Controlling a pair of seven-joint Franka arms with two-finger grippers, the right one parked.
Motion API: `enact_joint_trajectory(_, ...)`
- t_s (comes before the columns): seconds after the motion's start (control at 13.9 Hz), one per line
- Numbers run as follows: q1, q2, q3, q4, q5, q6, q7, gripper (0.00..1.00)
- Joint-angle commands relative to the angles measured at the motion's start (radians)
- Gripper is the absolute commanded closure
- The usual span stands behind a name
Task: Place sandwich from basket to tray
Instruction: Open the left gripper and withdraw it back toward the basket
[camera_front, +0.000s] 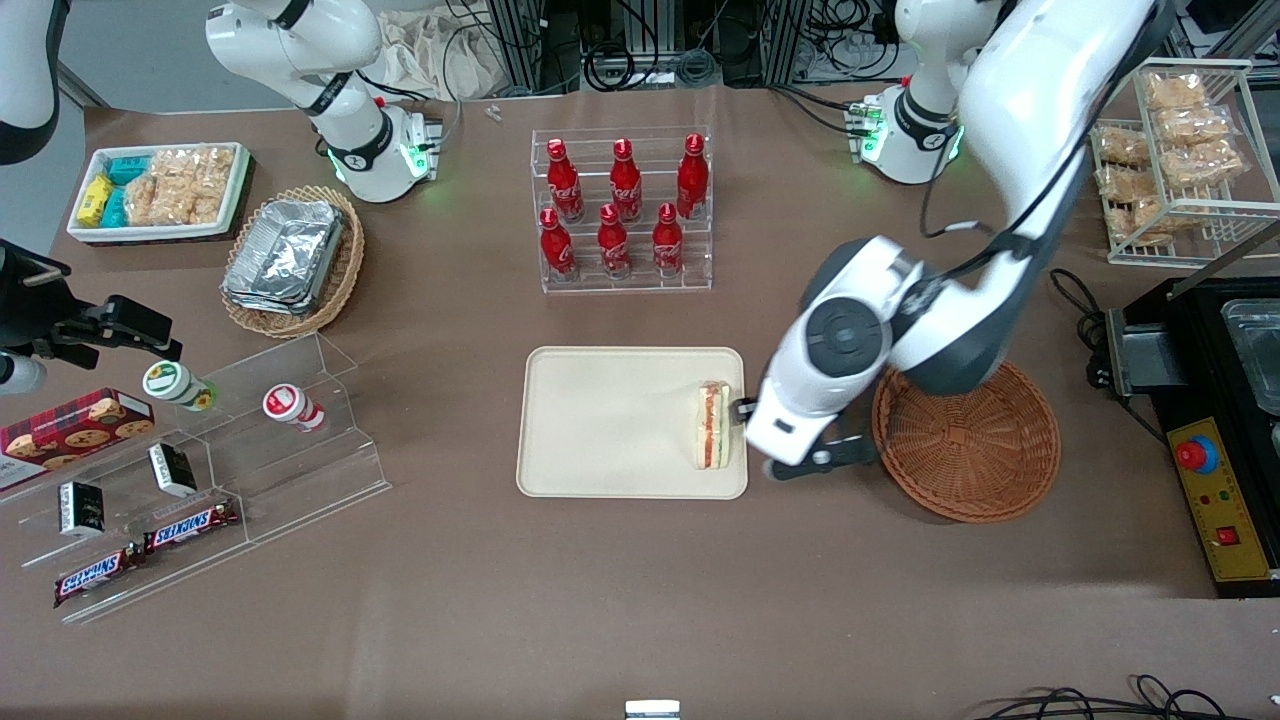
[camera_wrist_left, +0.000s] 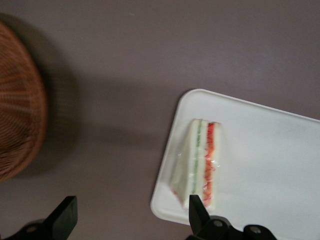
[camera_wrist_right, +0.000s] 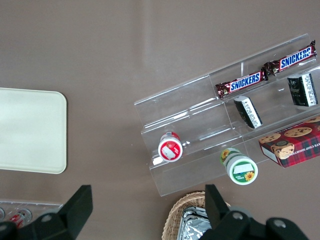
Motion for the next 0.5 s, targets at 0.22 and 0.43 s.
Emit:
enact_joint_trajectory(0.22,0.166,-0.23,0.0,-0.113,-0.109,-0.145,0.192,0.0)
enact_joint_trajectory(0.43,0.163,-0.357,0.105,-0.191,-0.145,-0.152,0.317,0.0)
